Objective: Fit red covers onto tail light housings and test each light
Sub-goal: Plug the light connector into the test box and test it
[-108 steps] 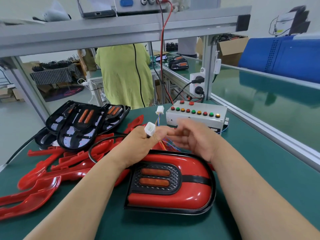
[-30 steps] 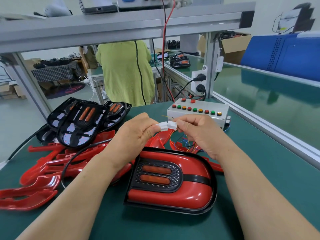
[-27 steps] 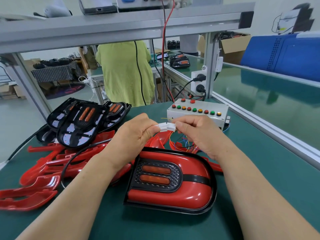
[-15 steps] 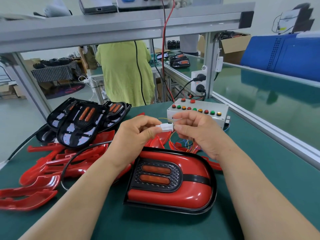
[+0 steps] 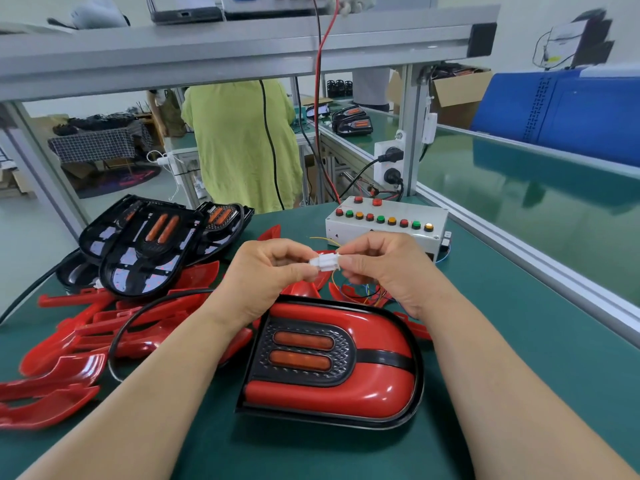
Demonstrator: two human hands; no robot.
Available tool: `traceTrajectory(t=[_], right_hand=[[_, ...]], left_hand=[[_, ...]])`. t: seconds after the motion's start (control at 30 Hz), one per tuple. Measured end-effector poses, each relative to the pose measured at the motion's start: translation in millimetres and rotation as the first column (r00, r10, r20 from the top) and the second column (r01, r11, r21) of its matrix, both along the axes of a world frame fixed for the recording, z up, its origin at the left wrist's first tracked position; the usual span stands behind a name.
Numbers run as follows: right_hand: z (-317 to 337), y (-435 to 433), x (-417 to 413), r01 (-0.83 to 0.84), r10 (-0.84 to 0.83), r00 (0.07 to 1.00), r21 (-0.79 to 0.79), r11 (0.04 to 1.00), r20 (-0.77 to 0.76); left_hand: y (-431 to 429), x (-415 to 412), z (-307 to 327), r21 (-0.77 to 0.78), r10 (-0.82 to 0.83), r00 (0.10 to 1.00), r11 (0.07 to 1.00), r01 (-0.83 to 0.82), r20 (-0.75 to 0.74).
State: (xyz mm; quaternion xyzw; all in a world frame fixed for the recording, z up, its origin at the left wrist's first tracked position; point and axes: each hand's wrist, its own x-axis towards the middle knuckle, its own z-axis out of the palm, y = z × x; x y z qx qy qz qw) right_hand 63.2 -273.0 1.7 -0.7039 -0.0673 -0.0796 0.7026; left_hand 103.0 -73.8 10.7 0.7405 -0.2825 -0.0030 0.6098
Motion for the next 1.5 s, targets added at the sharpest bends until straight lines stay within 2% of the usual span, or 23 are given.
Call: traceTrajectory(t=[0.2,0.37,0.47,0.57,0.7,0.8,0.83,0.87,0.93,1.0,1.07,1.13,1.23,1.5], right_hand=[[-1.2,-3.9,3.3,0.039,-0.038,0.999,0.055,0.998,-0.02],[-4.4,-7.2,8.0,0.105,-0.101,0.994,0.237,0.966,-0.027],[-4.1,-12.0,9.4,0.116,-0.11,0.993,0.338,0.934,-0.036],[-4.4,-21.5,8.9,0.118,-0.103,0.993,0.356,0.927,-0.061],[-9.4,-25.4,9.9,0.107,-0.075,0.99,0.295,0.949,-0.117],[-13.2,-25.0,12.4,0.143,-0.111,0.98,0.202,0.969,-0.162],[-14.1,-25.0,13.5,0.153,-0.12,0.977,0.189,0.97,-0.177],[-14.8,-25.0,14.5,0.163,-0.127,0.974,0.187,0.969,-0.189],[-15.5,-24.8,16.1,0.182,-0.141,0.968,0.194,0.964,-0.206],[-15.6,-24.6,17.0,0.202,-0.154,0.964,0.217,0.955,-0.217],[-16.0,-25.2,17.8,0.211,-0.159,0.961,0.229,0.95,-0.226],[-16.5,-25.6,18.2,0.211,-0.157,0.96,0.23,0.95,-0.231],[-17.6,-26.0,19.3,0.221,-0.166,0.958,0.237,0.946,-0.234],[-19.1,-23.8,20.4,0.241,-0.193,0.953,0.202,0.949,-0.233]], left_hand=[[-15.2,3.3,-11.5,-0.101,0.038,0.999,0.994,-0.039,-0.009],[-36.4,8.9,-15.3,-0.159,0.107,0.994,0.982,-0.1,0.034],[-45.3,13.7,-17.4,-0.155,0.099,0.994,0.984,-0.092,0.04],[-51.5,20.5,-19.7,-0.118,0.048,0.999,0.992,-0.045,0.019],[-50.7,36.4,-17.6,0.035,0.03,1.0,0.999,-0.03,-0.005],[-52.7,56.7,-7.1,0.042,0.105,0.983,0.994,-0.1,-0.15],[-54.8,65.2,-2.9,0.106,0.166,0.976,0.983,-0.151,-0.143],[-57.6,74.1,0.5,0.233,0.213,0.975,0.953,-0.192,-0.065],[-66.7,86.8,4.9,0.48,0.178,0.979,0.853,-0.205,0.101],[-77.4,96.7,4.8,0.649,0.089,0.983,0.74,-0.175,0.164],[-87.6,103.9,4.7,0.756,0.041,0.977,0.627,-0.189,0.21],[-92.9,111.1,6.9,0.803,0.002,0.969,0.56,-0.205,0.246],[-92.1,118.5,8.8,0.825,-0.015,0.963,0.52,-0.222,0.269],[-87.7,125.1,-7.8,0.745,0.049,0.957,0.617,-0.255,0.287]])
